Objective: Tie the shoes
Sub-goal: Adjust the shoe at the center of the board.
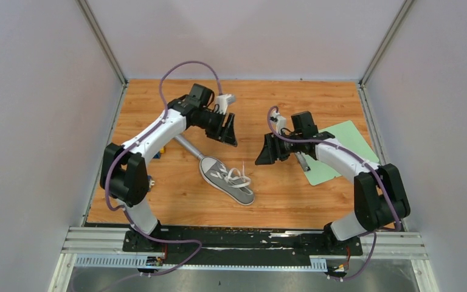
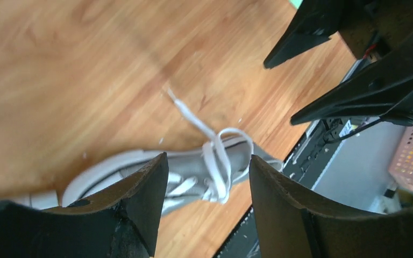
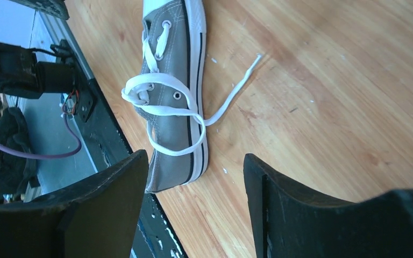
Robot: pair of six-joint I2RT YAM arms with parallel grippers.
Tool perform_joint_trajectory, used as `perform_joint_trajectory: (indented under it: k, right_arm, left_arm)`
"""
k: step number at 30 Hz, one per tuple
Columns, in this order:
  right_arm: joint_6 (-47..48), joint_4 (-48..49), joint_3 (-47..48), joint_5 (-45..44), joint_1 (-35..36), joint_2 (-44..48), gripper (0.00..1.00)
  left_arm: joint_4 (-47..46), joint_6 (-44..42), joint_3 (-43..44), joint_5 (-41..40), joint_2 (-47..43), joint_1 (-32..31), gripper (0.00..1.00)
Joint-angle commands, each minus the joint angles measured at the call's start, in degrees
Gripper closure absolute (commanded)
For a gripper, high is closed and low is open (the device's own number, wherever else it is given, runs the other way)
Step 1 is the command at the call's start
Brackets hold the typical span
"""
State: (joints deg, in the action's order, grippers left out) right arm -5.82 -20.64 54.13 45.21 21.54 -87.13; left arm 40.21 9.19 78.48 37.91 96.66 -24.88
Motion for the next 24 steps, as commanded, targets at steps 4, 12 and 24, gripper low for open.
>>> perform_joint_trajectory:
  k: [4,12,24]
  right_arm:
    - [-3.8,0.1,-2.7,-2.2,-2.6,6.3,0.35]
    - [-9.9,0.1,-5.8,-0.6,-11.9,14.7,0.37]
    - [-11.8,-0.2,-8.8,0.3,-17.1,19.4,0.38]
  left_arm:
    - [10.4,-12.5,14.5,-9.1,13.1,-9.4,0.35]
    - [7.5,-5.4,14.7,-23.7,18.1,-15.4,0.39]
    - [3.6,2.4,16.1,-30.3,26.1,-18.4,0.51]
